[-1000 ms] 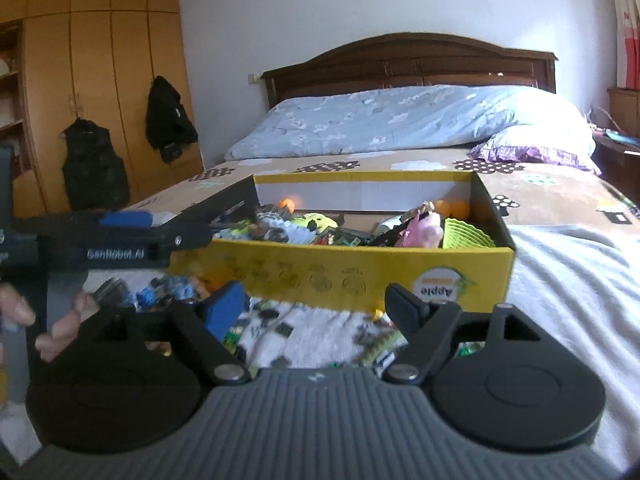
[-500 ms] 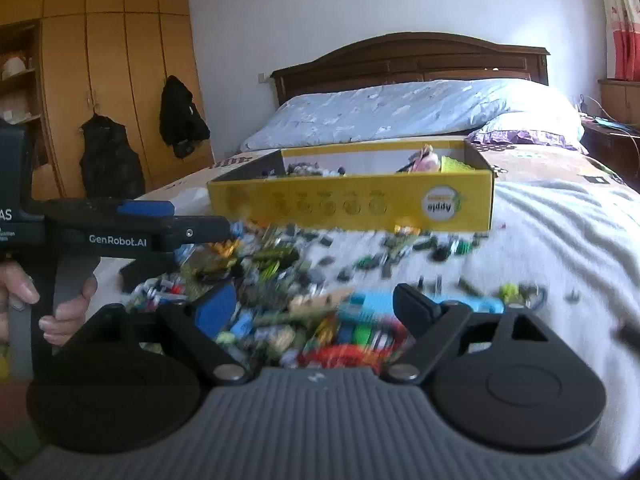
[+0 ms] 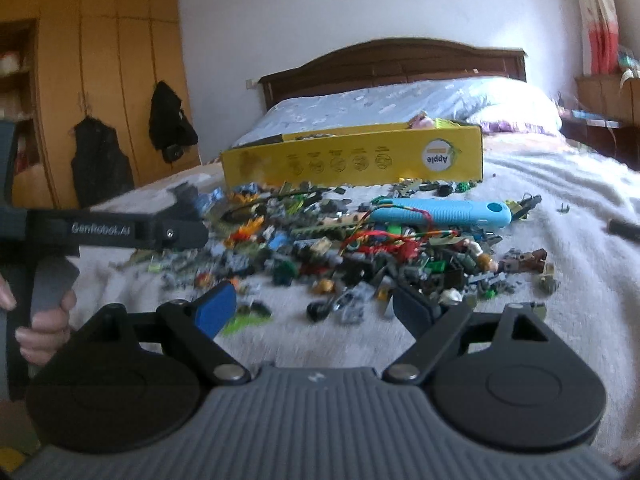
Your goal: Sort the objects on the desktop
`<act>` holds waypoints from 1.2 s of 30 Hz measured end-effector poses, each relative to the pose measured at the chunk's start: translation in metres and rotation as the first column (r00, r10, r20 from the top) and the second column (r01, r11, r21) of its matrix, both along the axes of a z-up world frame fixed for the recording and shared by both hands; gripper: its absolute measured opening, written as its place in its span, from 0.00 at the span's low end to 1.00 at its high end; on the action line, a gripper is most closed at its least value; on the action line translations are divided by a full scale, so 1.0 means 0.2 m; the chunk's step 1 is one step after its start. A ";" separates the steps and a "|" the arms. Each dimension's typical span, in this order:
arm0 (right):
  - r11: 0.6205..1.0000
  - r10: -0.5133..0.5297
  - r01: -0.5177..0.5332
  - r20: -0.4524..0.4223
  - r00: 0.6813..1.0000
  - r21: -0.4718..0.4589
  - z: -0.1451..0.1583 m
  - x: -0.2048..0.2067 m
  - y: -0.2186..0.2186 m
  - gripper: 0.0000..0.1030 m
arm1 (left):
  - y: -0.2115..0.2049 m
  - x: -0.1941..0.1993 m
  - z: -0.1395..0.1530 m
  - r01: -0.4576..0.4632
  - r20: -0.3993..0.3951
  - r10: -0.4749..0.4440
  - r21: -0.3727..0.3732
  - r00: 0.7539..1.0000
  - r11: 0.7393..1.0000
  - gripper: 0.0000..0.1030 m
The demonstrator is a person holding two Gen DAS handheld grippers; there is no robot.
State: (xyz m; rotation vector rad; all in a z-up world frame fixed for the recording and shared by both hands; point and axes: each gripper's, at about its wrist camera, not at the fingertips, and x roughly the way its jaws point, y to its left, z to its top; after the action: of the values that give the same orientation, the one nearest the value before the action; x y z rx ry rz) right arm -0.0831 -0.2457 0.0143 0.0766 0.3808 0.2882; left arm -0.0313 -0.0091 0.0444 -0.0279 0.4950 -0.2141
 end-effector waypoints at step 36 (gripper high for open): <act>0.975 -0.064 0.080 0.082 0.995 -0.205 -0.14 -0.06 0.03 0.17 | -0.20 -0.09 -0.09 0.170 0.058 -0.176 0.089 0.983 0.981 0.96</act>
State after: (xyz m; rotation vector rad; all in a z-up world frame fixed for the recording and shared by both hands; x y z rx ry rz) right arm -0.0954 -0.2405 -0.0133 -0.1254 0.3314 0.1773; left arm -0.0490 -0.0485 0.0254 0.1044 0.4406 -0.3636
